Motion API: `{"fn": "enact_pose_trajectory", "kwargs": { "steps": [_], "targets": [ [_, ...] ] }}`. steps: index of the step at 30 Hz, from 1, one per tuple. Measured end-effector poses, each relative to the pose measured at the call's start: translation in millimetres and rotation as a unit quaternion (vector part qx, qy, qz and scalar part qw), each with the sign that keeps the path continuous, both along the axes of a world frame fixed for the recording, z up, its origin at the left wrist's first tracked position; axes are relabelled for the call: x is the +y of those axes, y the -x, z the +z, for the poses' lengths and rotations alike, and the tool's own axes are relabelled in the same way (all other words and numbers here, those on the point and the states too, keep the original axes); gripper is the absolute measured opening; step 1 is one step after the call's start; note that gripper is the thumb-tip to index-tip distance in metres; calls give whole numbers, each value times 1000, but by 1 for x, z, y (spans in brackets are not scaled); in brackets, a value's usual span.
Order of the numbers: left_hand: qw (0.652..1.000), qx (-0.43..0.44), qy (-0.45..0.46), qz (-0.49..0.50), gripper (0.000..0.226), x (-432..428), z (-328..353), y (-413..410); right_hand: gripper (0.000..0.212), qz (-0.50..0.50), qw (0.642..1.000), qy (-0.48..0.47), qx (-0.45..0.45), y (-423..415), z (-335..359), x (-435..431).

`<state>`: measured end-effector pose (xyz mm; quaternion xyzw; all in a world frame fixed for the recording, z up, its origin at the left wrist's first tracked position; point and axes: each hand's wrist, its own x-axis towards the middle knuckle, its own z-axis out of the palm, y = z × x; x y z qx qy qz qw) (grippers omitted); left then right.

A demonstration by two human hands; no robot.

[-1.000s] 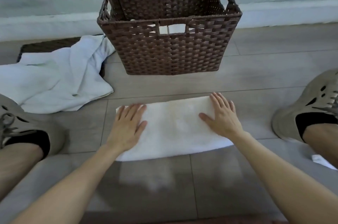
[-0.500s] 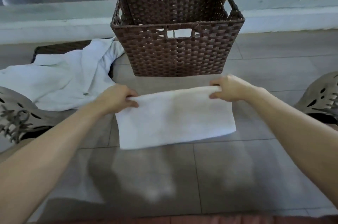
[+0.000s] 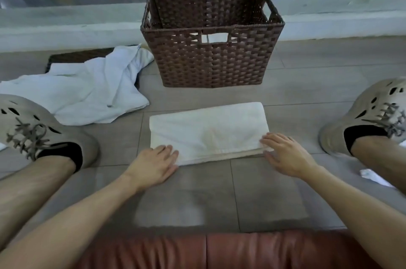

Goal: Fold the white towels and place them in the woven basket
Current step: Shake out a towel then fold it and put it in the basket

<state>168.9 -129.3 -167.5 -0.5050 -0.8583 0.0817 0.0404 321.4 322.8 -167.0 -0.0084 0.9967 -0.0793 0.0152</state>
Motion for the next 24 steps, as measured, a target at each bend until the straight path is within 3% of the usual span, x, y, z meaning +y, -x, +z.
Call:
{"fn": "enact_pose_trajectory", "kwargs": {
  "steps": [2,4,7,10,12,16,18,24],
  "targets": [
    [996,28,-86,5,38,21,14,5,35,-140,987,62,38,14,11,-9],
    [988,24,-149,26,35,52,24,12,47,-319,938,135,27,41,21,-15],
    [991,-80,-68,86,50,100,20,17,92,-448,858,226,-116,72,27,-21],
    [965,-196,45,169,61,122,-12,10,94,-477,798,320,-184,91,18,-17],
    [953,-227,48,192,61,125,-23,4,95,-488,772,351,-205,97,16,-14],
    [968,-120,-53,215,64,115,-11,-2,74,-462,802,295,-237,101,20,-13],
    [954,-71,-115,268,64,97,-15,-7,70,-464,795,324,-219,100,19,-11],
    [943,-89,-44,316,68,73,-34,-10,83,-484,748,410,-196,92,11,-16]
  ]
}}
